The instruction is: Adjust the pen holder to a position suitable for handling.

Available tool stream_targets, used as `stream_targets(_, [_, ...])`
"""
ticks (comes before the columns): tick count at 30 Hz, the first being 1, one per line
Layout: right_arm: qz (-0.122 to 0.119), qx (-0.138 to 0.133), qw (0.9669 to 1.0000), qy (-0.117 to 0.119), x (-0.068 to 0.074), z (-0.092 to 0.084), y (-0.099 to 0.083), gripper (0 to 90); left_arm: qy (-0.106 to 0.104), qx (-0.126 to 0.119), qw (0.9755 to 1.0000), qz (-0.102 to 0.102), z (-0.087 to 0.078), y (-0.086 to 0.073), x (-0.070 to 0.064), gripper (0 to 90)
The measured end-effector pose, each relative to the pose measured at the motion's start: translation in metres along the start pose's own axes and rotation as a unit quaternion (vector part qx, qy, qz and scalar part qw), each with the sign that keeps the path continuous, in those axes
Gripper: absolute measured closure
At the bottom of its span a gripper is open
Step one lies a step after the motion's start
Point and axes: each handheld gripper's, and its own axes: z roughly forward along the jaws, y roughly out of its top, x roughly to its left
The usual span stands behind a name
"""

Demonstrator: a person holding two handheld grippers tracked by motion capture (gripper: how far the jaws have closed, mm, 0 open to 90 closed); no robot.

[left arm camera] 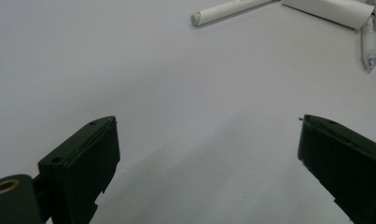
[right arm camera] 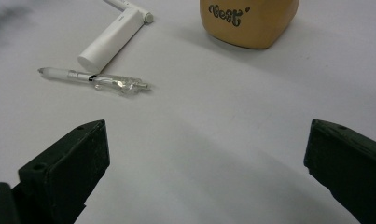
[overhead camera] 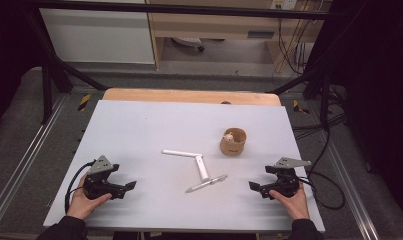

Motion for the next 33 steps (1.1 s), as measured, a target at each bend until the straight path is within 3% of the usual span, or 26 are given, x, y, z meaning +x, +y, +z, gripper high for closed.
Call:
stream_targets(14, [-0.003, -0.002, 1.0, -0.006, 0.003, 0.001, 0.005, 0.8, 0.002, -0.002, 1.0, 0.001, -0.001, 0.0, 0.0, 5.6])
stream_targets(24, [-0.016, -0.008, 0.9998, -0.009, 0.011, 0.007, 0.022, 1.6, 0.004, 0.0, 1.0, 0.0, 0.0, -0.001, 0.0, 5.7])
stream_targets(33, [-0.027, 0.004, 0.9995, -0.016, 0.015, 0.014, 0.043, 1.5, 0.006, 0.002, 1.0, 0.001, 0.0, -0.001, 0.001, 5.7])
